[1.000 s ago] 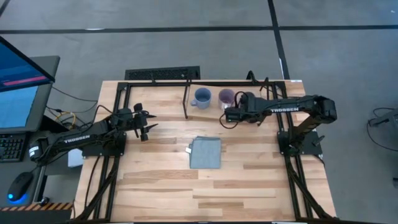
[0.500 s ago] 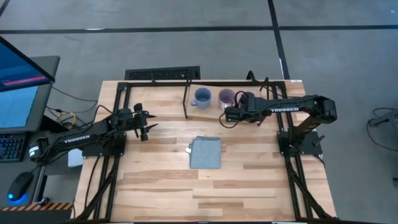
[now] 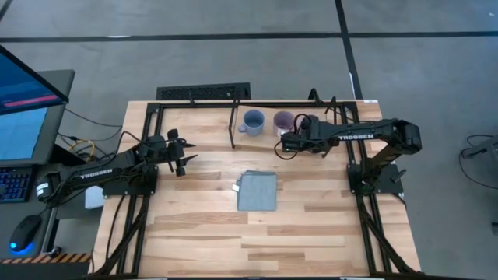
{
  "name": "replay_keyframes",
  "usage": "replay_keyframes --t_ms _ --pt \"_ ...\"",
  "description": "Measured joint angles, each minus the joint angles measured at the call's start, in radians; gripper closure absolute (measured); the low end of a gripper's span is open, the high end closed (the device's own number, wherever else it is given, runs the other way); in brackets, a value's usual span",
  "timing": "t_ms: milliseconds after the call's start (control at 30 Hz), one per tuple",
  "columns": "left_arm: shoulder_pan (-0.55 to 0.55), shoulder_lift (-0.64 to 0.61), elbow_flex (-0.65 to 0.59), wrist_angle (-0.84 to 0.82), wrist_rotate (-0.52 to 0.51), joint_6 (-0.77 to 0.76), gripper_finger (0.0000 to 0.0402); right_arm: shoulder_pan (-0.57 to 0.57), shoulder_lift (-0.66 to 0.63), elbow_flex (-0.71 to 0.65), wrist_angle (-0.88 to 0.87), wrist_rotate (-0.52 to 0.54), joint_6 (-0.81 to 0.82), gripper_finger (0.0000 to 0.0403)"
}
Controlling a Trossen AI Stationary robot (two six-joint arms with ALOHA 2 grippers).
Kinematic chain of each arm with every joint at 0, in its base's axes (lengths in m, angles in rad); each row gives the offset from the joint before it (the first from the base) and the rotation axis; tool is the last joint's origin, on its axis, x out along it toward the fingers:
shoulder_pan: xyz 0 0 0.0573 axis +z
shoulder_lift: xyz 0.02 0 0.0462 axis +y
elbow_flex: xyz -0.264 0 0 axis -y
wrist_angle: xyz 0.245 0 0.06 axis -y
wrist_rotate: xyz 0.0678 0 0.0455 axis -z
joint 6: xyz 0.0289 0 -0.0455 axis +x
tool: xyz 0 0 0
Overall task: Stack small to large cups/mugs on shelf
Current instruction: Put the violet cup on the shelf
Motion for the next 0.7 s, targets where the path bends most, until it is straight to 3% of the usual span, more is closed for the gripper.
replay_keyframes --t_ms 433,700 --pt "0.0 0.0 0.0 0.0 0.0 0.0 0.0228 0.0 0.0 0.0 0.001 -0.003 0.003 0.033" --pt "0.0 0.0 0.0 0.0 0.0 0.0 0.0228 0.0 0.0 0.0 0.003 -0.02 0.002 0.0303"
